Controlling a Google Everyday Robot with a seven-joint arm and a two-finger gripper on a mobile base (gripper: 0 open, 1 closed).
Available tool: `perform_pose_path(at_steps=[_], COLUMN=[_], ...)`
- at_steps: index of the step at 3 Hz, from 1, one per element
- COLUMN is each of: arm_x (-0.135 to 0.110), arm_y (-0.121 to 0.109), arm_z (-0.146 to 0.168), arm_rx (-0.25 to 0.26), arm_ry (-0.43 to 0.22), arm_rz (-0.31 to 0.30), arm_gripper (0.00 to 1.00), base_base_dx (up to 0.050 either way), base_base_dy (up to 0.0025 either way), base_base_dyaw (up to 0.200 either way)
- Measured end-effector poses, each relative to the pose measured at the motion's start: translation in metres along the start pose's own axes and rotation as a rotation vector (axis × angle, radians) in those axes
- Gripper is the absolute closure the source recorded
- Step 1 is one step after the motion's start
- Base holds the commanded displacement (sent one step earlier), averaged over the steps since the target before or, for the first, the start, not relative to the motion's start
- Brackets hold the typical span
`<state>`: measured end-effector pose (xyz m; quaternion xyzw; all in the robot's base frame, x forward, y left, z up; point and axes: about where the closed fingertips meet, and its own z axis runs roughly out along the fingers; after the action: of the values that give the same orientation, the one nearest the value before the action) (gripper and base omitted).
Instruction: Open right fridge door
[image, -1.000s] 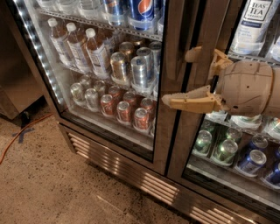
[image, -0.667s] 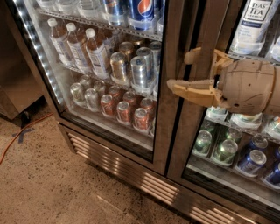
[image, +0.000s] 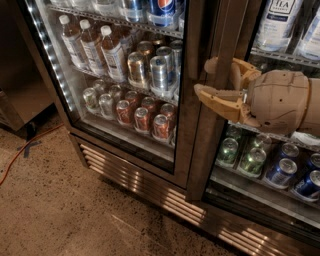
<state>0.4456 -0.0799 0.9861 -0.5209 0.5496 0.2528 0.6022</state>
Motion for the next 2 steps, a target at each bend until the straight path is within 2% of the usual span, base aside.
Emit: perform_pose_path(at_steps=[2], arm_x=[0.0000], arm_y=[0.0000], arm_z=[0.0000], arm_rx=[0.000], arm_ry=[0.000], arm_rz=[0.000], arm_gripper=[1.00], base_base_dx=[-0.050], base_base_dy=[-0.00004], base_base_dyaw=[0.000])
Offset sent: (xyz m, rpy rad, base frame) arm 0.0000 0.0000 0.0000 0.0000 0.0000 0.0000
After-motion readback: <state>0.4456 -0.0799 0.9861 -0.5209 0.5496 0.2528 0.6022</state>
